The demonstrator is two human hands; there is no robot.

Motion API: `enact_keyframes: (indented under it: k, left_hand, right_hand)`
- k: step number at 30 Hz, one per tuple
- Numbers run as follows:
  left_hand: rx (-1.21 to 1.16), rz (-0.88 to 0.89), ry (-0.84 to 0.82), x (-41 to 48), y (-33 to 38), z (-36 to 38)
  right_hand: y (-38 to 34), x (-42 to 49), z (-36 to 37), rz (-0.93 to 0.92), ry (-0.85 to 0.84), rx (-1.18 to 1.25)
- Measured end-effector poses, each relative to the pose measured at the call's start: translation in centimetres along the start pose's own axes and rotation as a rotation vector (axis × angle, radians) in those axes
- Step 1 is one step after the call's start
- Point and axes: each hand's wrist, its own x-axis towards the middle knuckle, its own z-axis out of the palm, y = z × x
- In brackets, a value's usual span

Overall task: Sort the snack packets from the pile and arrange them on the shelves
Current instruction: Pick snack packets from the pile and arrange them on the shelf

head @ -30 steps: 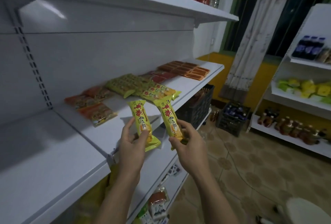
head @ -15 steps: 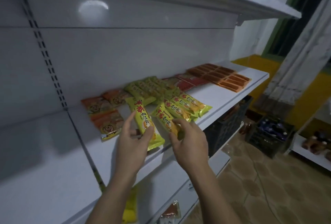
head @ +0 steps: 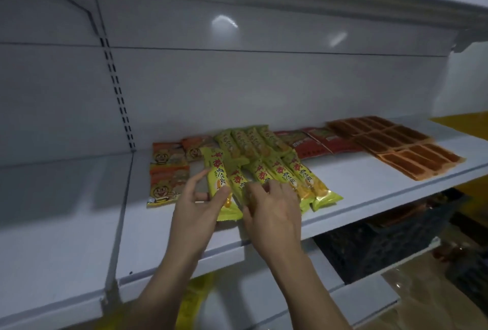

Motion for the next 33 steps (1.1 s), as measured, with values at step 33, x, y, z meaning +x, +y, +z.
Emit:
enact_keyframes:
  k: [33]
  left_hand:
    - [-0.234, -0.054, 0.004, 0.3, 2.7, 8.1]
  right_hand:
    - [8.3, 6.3, -4.5, -0.042, -0.524, 0.994]
